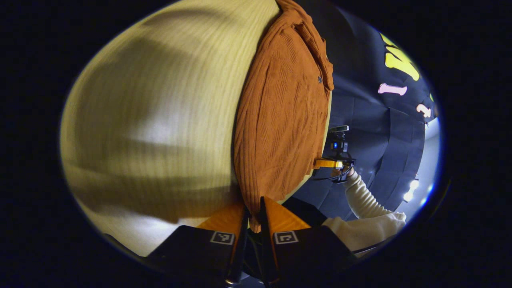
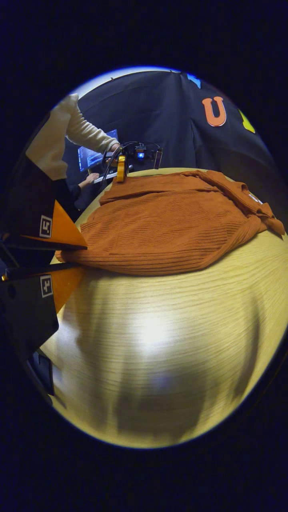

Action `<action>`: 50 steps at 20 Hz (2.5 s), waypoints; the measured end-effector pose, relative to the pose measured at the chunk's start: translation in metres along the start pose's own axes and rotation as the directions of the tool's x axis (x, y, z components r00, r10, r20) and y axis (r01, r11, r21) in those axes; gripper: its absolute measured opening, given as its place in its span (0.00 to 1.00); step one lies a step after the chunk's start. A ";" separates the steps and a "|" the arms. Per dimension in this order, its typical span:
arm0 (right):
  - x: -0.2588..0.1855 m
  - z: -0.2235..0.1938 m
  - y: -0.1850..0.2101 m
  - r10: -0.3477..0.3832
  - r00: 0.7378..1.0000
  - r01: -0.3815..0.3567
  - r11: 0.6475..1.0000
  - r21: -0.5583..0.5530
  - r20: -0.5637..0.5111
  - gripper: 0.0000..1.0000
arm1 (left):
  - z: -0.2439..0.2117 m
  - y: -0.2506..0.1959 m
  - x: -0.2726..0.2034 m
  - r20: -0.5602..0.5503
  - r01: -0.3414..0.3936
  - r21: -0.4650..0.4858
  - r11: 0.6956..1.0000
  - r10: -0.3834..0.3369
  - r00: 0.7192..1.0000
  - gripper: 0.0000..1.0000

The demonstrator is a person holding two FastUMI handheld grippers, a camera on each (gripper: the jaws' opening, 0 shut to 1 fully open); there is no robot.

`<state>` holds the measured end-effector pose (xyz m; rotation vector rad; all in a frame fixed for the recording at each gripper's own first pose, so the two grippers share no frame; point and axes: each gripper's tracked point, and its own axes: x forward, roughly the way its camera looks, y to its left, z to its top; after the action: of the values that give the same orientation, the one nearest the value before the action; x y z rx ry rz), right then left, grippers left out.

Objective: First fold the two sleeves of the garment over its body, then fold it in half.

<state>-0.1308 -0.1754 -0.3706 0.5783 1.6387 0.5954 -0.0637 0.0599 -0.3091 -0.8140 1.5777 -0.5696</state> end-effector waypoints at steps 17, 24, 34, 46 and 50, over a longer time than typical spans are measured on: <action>-0.026 0.013 0.029 0.043 0.991 -0.010 0.967 -0.256 0.127 0.07 | 0.022 -0.030 0.003 0.245 -0.108 0.240 0.965 0.048 0.968 0.03; -0.050 0.033 0.089 0.118 0.979 -0.040 0.913 -0.407 0.168 0.08 | 0.040 -0.031 -0.005 0.354 -0.190 0.274 0.943 0.085 0.931 0.03; -0.086 0.080 0.169 0.174 0.951 -0.011 0.846 -0.533 0.256 0.07 | 0.081 -0.045 -0.023 0.447 -0.301 0.407 0.862 0.098 0.889 0.03; -0.117 0.220 0.229 0.194 0.892 0.050 0.855 -0.516 0.409 0.07 | 0.171 -0.059 -0.054 0.522 -0.405 0.507 0.761 0.103 0.847 0.03; -0.104 0.278 0.224 0.160 0.881 0.089 0.869 -0.487 0.445 0.08 | 0.211 -0.057 -0.049 0.569 -0.441 0.503 0.743 0.099 0.816 0.03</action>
<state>0.1677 -0.0616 -0.1808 0.3327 0.9548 0.8002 0.1561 0.0791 -0.2711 -0.1727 0.8909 -0.5420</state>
